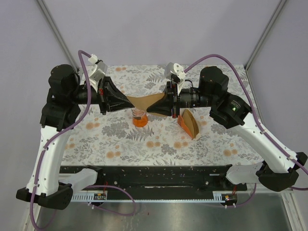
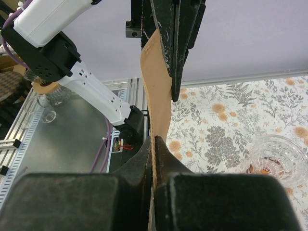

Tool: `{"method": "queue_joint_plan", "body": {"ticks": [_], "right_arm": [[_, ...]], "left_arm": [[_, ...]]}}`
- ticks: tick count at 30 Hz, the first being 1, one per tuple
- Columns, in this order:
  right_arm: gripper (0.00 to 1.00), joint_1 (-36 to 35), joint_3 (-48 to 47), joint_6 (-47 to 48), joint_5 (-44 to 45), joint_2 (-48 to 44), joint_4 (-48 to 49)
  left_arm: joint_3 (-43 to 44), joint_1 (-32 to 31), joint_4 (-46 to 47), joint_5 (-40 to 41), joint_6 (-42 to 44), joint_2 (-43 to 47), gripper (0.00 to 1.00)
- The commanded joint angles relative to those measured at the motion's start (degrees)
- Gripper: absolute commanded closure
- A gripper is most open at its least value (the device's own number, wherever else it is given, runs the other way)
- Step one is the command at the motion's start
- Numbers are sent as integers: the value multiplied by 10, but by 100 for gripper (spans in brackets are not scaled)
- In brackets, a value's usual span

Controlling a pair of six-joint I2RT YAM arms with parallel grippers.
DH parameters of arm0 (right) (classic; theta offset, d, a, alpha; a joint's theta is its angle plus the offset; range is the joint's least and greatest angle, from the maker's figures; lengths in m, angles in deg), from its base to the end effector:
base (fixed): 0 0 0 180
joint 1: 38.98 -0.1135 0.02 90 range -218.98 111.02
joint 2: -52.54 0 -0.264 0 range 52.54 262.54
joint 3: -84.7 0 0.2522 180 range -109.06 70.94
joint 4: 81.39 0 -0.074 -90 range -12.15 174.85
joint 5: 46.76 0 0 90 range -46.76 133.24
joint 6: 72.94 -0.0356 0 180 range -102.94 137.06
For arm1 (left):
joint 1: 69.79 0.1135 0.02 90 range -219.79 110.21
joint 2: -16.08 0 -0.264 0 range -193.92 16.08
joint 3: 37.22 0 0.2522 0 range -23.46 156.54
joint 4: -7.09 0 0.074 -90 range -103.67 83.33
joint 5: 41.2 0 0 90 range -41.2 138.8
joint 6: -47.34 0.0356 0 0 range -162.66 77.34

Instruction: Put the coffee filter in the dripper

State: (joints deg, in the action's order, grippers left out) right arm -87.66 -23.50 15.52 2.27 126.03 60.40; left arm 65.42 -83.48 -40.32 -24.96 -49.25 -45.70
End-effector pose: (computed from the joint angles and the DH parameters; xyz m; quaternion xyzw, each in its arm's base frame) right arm 0.1495 0.2054 0.5041 -0.4926 0.5295 0.5032 0.4730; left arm 0.1564 -0.0733 0.5015 0.4356 0.5711 -0.5346 0.4452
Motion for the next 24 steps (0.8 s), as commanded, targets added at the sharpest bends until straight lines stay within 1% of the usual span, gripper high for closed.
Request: {"method": "queue_joint_plan", "body": {"ticks": [1, 11, 19, 24], "right_arm": [[100, 3, -5, 3, -9, -20, -19], [100, 3, -18, -7, 6, 0, -9], [100, 3, -18, -24, -3, 9, 5], [100, 3, -18, -29, 1, 9, 15]], "left_arm": [[3, 15, 66, -19, -27, 5, 99], [-17, -2, 67, -67, -35, 16, 94], [-19, -9, 67, -53, -37, 13, 93], [-29, -12, 67, -64, -34, 18, 86]]}}
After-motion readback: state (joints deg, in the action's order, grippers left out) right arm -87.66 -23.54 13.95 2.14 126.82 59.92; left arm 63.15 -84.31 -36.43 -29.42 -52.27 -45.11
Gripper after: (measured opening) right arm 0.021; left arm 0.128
